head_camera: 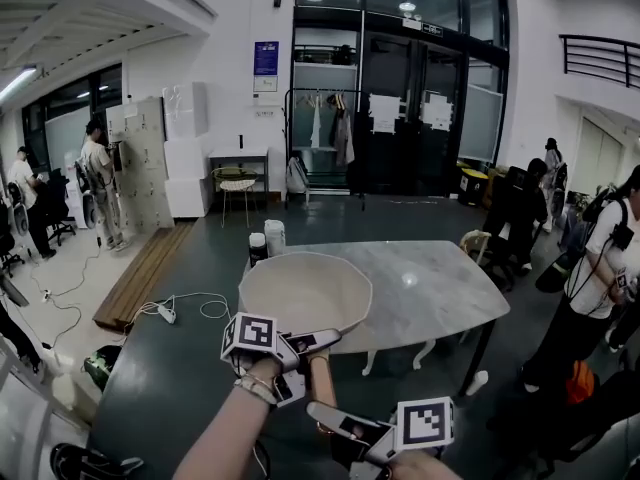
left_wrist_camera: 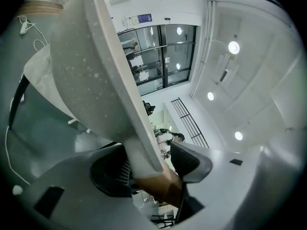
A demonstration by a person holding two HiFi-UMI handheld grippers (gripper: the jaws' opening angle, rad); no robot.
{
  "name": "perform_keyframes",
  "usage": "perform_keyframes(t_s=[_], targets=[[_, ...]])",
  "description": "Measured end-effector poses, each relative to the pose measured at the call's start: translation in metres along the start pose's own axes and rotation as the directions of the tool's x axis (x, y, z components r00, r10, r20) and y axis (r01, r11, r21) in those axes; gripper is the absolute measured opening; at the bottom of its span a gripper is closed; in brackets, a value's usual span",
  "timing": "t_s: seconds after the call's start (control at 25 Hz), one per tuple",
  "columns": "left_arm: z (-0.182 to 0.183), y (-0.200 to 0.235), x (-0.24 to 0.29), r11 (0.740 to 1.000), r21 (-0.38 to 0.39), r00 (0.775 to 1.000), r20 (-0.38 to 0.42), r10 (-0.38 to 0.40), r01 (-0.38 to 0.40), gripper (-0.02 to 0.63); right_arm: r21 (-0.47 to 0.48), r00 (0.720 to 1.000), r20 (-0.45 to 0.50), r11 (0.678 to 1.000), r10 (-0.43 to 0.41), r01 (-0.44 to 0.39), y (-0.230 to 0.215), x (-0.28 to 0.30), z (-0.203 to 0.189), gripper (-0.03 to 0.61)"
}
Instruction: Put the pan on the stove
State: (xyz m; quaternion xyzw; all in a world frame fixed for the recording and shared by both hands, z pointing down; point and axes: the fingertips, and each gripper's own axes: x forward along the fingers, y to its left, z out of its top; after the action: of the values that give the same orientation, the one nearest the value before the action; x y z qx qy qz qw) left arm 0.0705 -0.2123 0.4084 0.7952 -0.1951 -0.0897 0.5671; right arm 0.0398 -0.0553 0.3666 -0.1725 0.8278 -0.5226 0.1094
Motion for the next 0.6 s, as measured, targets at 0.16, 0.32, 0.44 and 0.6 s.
perform_keyframes(t_s=[0.16, 0.32, 0.44, 0.6], targets=[[0.015, -0.005, 0.007, 1.000, -0.001, 1.000, 0.017, 0.003, -0.003, 0.258, -0.013, 1.000, -0.012, 1.000, -0.004, 0.003, 0.000, 0.001, 0.017, 0.187], [0.033, -0.004, 0.013, 1.000, -0.006, 1.000, 0.031, -0.001, 0.001, 0.258, -0.014, 1.000, -0.012, 1.000, 0.002, -0.002, -0.003, 0.008, 0.035, 0.187], [0.051, 0.002, 0.018, 1.000, -0.003, 0.999, 0.036, -0.003, 0.003, 0.258, -0.019, 1.000, -0.013, 1.000, 0.002, -0.002, -0.011, 0.018, 0.048, 0.187], [0.073, 0.021, 0.024, 1.000, 0.000, 1.000, 0.028, 0.005, -0.005, 0.258, -0.027, 1.000, -0.010, 1.000, 0.010, -0.010, -0.028, 0.036, 0.064, 0.187]])
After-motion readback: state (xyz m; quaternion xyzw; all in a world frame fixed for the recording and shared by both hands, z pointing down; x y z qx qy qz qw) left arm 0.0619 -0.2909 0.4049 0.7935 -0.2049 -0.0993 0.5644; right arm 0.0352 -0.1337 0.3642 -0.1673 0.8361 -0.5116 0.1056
